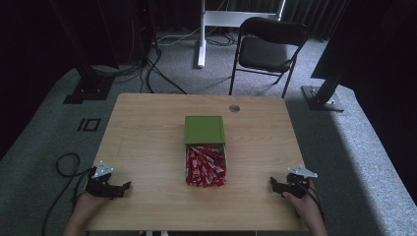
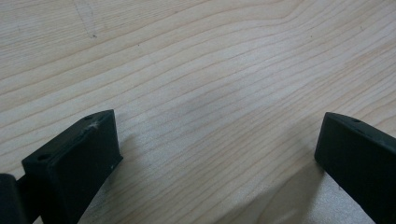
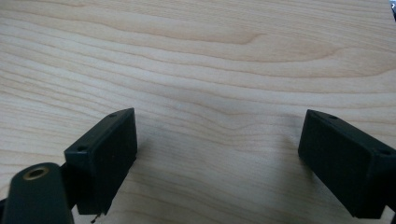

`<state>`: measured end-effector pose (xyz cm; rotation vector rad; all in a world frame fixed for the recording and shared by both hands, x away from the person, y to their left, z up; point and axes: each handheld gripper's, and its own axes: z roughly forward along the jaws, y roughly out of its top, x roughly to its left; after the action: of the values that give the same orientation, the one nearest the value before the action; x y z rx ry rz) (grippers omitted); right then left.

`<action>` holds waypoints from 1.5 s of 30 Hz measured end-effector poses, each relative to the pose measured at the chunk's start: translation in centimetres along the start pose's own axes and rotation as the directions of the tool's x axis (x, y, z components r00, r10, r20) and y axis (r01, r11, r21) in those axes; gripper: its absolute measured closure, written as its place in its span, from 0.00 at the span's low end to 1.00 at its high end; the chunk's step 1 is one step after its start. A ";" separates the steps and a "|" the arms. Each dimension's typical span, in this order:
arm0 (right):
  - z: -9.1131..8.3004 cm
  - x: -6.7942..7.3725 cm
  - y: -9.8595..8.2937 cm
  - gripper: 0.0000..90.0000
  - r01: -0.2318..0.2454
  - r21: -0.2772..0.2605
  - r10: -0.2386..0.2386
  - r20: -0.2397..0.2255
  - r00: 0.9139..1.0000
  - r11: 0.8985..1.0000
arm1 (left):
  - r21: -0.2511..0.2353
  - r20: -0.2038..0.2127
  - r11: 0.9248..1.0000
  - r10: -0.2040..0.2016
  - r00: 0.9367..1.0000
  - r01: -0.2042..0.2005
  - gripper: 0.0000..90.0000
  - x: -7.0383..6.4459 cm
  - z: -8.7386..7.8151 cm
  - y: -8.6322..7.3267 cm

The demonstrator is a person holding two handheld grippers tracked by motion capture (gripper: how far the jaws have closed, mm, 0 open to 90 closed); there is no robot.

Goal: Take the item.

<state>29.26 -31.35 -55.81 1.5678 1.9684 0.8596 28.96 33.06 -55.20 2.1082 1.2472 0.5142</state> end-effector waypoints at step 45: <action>-0.9 2.0 4.5 0.17 0.049 -0.062 -0.053 -0.057 0.997 0.997 | 0.001 0.000 1.000 0.002 1.000 -0.002 0.01 0.0 0.0 0.0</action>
<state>31.19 -28.93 -51.92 1.4677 1.9954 0.9454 28.97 33.07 -55.19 2.1101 1.2462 0.5150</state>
